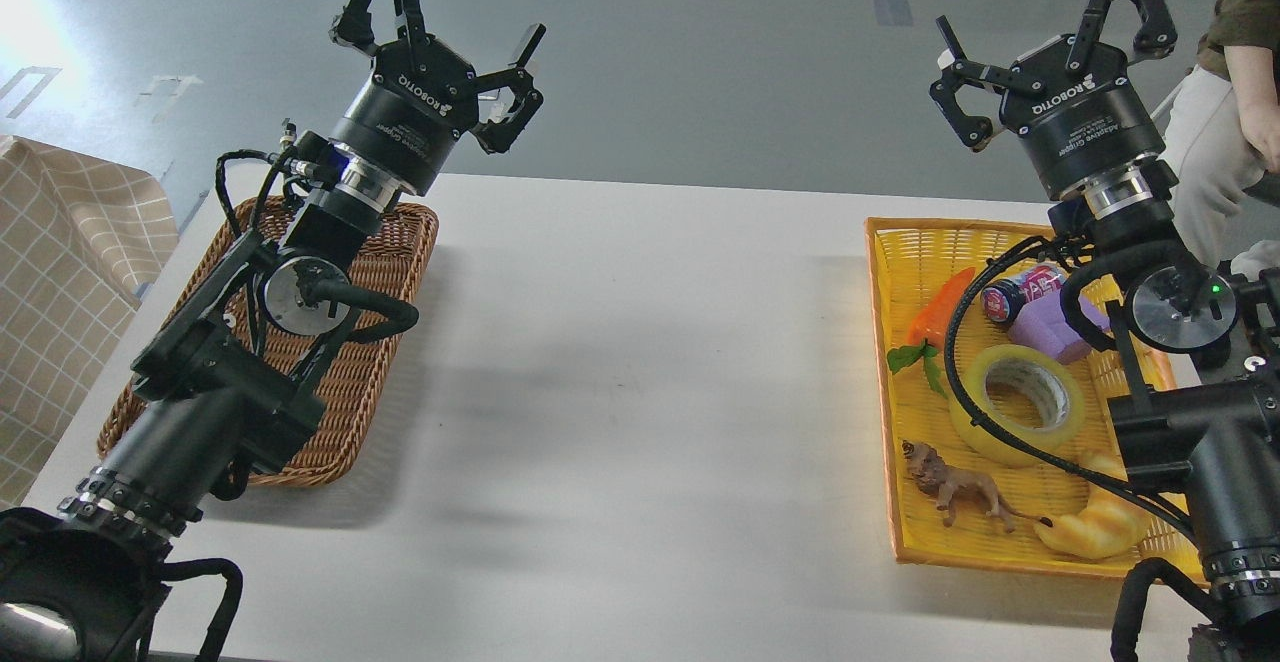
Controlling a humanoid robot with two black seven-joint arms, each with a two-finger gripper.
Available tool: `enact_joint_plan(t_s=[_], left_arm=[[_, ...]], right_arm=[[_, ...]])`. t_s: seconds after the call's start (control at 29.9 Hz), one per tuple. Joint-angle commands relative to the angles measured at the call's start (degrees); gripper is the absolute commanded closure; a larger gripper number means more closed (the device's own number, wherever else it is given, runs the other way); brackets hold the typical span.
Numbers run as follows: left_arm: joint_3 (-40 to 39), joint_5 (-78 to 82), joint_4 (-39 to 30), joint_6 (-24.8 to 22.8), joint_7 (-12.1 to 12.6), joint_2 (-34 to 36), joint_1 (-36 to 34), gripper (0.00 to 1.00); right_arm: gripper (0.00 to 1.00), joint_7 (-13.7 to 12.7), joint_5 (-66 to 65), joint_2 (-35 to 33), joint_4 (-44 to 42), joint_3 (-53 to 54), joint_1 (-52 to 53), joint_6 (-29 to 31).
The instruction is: Place and transfer tape with both arms
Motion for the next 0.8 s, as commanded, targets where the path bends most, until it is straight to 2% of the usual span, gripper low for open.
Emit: enact_joint_plan(t_s=[0.0, 0.77], left_arm=[[0.0, 0.0, -0.1, 0.0, -0.1, 0.0, 0.0, 0.02], [0.1, 0.0, -0.1, 0.0, 0.0, -0.2, -0.1, 0.02]], right_arm=[[0.00, 0.0, 0.0, 0.0, 0.0, 0.0, 0.0, 0.0], [0.00, 0.0, 0.0, 0.0, 0.0, 0.0, 0.0, 0.0]])
